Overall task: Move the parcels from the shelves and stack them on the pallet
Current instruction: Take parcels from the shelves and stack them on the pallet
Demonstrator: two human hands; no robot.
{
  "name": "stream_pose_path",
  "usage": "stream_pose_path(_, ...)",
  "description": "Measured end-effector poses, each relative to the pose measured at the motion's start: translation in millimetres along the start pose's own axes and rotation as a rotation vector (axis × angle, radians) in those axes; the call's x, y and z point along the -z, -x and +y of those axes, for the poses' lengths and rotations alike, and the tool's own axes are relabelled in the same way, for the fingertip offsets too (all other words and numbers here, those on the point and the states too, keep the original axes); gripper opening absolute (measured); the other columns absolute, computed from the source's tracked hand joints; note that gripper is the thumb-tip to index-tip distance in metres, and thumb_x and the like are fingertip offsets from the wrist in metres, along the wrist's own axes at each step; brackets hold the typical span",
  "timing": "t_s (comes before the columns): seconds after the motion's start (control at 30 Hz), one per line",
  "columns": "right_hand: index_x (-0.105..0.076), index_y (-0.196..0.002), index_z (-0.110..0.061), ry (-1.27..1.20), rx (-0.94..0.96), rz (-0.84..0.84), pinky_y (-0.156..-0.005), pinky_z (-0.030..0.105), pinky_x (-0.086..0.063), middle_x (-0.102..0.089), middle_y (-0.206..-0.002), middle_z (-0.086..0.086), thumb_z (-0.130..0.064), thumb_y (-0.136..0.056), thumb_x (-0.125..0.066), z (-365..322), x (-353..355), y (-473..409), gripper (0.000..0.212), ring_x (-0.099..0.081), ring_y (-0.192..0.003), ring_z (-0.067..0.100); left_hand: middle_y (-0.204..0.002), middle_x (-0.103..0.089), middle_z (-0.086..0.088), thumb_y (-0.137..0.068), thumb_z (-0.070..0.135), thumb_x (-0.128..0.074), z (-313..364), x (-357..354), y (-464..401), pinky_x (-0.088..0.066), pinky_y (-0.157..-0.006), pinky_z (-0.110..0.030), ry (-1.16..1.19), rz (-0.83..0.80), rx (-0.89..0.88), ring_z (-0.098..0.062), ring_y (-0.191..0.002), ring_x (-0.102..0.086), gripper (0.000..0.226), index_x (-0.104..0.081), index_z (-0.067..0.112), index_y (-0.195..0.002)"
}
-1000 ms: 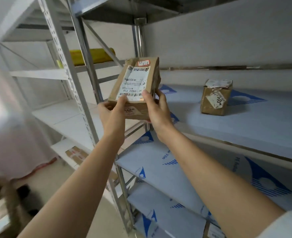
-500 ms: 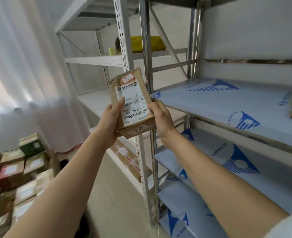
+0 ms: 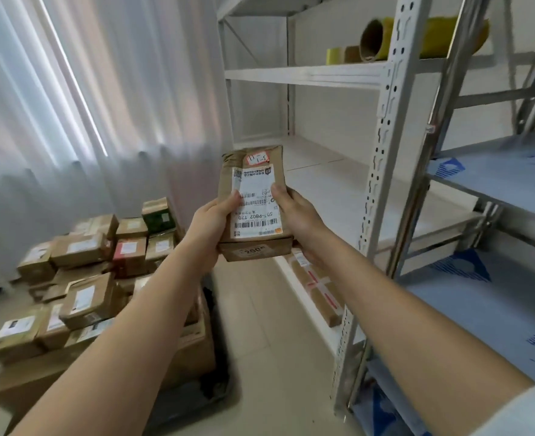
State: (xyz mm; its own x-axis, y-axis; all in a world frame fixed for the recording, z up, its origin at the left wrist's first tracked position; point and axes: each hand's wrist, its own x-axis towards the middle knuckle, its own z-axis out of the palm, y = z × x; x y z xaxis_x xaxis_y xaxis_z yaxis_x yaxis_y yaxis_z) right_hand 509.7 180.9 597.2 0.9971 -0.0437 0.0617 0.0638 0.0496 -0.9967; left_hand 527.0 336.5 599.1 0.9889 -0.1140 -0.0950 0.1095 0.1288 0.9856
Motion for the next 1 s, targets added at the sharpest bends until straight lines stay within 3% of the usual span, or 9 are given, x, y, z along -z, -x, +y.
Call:
stream_pose_path(0.13,-0.061,-0.126,-0.014,0.033,-0.051,-0.093,-0.085,0.036,-0.059,-0.072,-0.112,0.005,-0.042,-0.100,-0.049,24.3,-56.6,-39.1,0.040,-0.072,-0.095,0.019,-0.103,-0.076,-0.007,-0.095,0.039,-0.060,-5.6,60.5,-13.6,-0.057,-0.059,-0.031,0.008,0.129,0.044,-0.024,-0.088,-0.075,0.037,-0.064,0.014,-0.122)
stream_pose_path(0.27,-0.062,-0.119,-0.017,0.029,-0.089,-0.201,-0.081,0.034,-0.059,-0.073,-0.109,0.005,-0.042,-0.100,-0.049,44.1,-115.9,-76.1,0.034,-0.072,-0.093,0.021,-0.104,-0.076,-0.007,-0.095,0.041,-0.059,-10.5,121.7,-32.8,-0.057,-0.087,-0.046,0.010,0.242,0.087,-0.028,-0.094,-0.074,0.037,-0.063,0.016,-0.122)
stream_pose_path(0.33,-0.062,-0.119,-0.018,0.032,-0.088,-0.244,-0.085,0.038,-0.059,-0.073,-0.110,0.007,-0.043,-0.100,-0.048,53.6,-144.1,-96.2,0.034,-0.073,-0.092,0.021,-0.103,-0.076,-0.007,-0.096,0.042,-0.059,-9.9,148.9,-45.4,-0.056,-0.090,-0.048,0.006,0.284,0.097,-0.029,-0.094,-0.074,0.036,-0.063,0.016,-0.121)
stream_pose_path(0.4,-0.062,-0.118,-0.018,0.020,-0.090,-0.281,-0.083,0.037,-0.059,-0.073,-0.108,0.006,-0.043,-0.100,-0.048,61.8,-169.7,-122.1,0.034,-0.073,-0.091,0.021,-0.103,-0.076,-0.007,-0.096,0.043,-0.059,-6.8,173.6,-61.0,-0.057,-0.087,-0.046,0.006,0.317,0.094,-0.028,-0.093,-0.074,0.037,-0.063,0.016,-0.121)
stream_pose_path(0.53,-0.060,-0.108,-0.019,-0.039,-0.114,-0.345,-0.060,0.023,-0.057,-0.071,-0.090,-0.002,-0.038,-0.103,-0.043,71.1,-216.9,-179.5,0.026,-0.071,-0.074,0.011,-0.097,-0.077,-0.005,-0.094,0.043,-0.061,5.7,220.2,-100.0,-0.057,-0.060,-0.033,-0.041,0.385,0.052,-0.022,-0.084,-0.075,0.038,-0.063,0.017,-0.122)
stream_pose_path(0.6,-0.060,-0.102,-0.021,-0.045,-0.142,-0.355,-0.067,0.027,-0.059,-0.073,-0.095,0.000,-0.040,-0.103,-0.044,76.3,-243.5,-208.4,0.025,-0.072,-0.076,0.013,-0.089,-0.078,-0.002,-0.095,0.041,-0.060,14.4,243.7,-118.4,-0.056,-0.054,-0.030,-0.046,0.410,0.067,-0.018,-0.074,-0.075,0.034,-0.064,0.015,-0.117)
stream_pose_path(0.73,-0.060,-0.120,-0.018,-0.066,-0.186,-0.400,-0.087,0.042,-0.058,-0.072,-0.111,0.008,-0.045,-0.101,-0.044,85.0,-308.6,-252.7,0.036,-0.072,-0.093,0.024,-0.089,-0.078,0.001,-0.095,0.047,-0.057,25.5,302.7,-142.5,-0.057,-0.082,-0.040,-0.030,0.490,0.131,-0.017,-0.082,-0.074,0.030,-0.066,0.020,-0.107)
stream_pose_path(0.9,-0.055,-0.132,-0.017,-0.080,-0.205,-0.480,-0.063,0.028,-0.058,-0.071,-0.116,0.007,-0.046,-0.102,-0.040,96.6,-394.8,-281.8,0.044,-0.073,-0.091,0.021,-0.086,-0.077,0.002,-0.092,0.049,-0.061,31.4,378.9,-154.8,-0.054,-0.091,-0.044,-0.019,0.614,0.171,-0.022,-0.099,-0.069,0.036,-0.065,0.020,-0.113)
stream_pose_path(1.0,-0.053,-0.131,-0.018,-0.092,-0.240,-0.506,-0.057,0.027,-0.057,-0.072,-0.109,0.005,-0.045,-0.103,-0.039,110.2,-440.2,-291.6,0.041,-0.073,-0.083,0.019,-0.103,-0.076,-0.001,-0.090,0.052,-0.062,24.7,423.4,-159.1,-0.049,-0.096,-0.049,-0.044,0.611,0.211,-0.025,-0.105,-0.066,0.043,-0.063,0.023,-0.122)
